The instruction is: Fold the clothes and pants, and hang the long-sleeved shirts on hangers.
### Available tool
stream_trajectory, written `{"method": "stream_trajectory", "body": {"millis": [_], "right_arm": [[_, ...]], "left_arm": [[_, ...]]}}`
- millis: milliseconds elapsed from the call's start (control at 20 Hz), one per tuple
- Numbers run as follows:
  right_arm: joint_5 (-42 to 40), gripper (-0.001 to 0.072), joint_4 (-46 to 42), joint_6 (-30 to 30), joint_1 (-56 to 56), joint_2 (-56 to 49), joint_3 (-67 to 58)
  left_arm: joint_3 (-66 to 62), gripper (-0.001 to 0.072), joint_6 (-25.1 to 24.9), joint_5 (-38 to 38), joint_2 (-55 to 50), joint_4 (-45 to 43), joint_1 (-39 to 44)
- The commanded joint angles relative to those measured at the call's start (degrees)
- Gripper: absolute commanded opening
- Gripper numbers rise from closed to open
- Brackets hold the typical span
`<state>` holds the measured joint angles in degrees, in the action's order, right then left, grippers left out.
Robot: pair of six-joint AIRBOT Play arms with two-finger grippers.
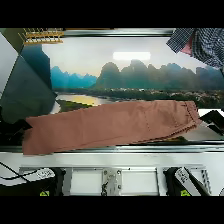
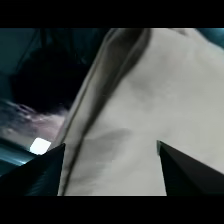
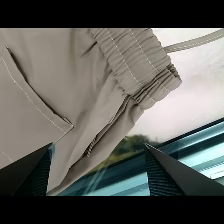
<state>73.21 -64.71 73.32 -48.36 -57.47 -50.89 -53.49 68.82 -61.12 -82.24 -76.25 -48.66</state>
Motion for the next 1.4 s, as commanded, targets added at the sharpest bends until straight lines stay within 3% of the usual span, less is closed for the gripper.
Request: {"method": "stream_trajectory", "body": {"millis": [0, 450, 550, 600, 650, 1050, 1100, 1150, 1200, 1350], "right_arm": [[0.83, 0.0613, 0.04, 0.00, 0.00, 0.02, 0.02], [0.79, 0.0613, 0.07, 0.00, 0.02, 0.02, 0.02], [0.79, 0.0612, 0.07, 0.00, 0.02, 0.02, 0.02], [0.81, 0.0612, 0.07, 0.00, 0.02, 0.02, 0.02], [0.81, 0.0612, 0.07, 0.00, 0.02, 0.02, 0.02], [0.81, 0.0613, 0.07, 0.02, 0.02, 0.02, 0.02], [0.81, 0.0613, 0.07, 0.02, 0.00, 0.02, 0.02], [0.79, 0.0613, 0.09, 0.02, 0.00, 0.02, 0.02], [0.81, 0.0613, 0.07, 0.04, 0.00, 0.02, 0.02], [0.83, 0.0615, 0.04, 0.02, -0.20, -1.38, -0.55]], "left_arm": [[-1.40, 0.0625, -4.72, -1.11, -4.07, 1.36, -1.97], [-1.46, 0.0598, -6.47, 0.92, -4.13, 1.42, 2.29], [-2.86, 0.0060, -6.47, 1.42, -4.13, 1.42, 4.81], [-4.37, 0.0006, -6.43, 1.53, -4.13, 1.40, 6.14], [-6.16, 0.0005, -6.45, 1.70, -4.13, 1.38, 7.37], [-21.70, 0.0006, -2.80, 9.84, -4.13, 1.18, 16.57], [-22.56, 0.0146, -1.81, 9.90, -4.13, 1.18, 16.98], [-23.41, 0.0519, 0.68, 9.75, -4.13, 1.18, 17.44], [-24.50, 0.0637, 3.82, 9.05, -4.13, 1.22, 17.51], [-28.59, 0.0622, 7.13, 2.93, -4.11, 5.25, 17.51]]}}
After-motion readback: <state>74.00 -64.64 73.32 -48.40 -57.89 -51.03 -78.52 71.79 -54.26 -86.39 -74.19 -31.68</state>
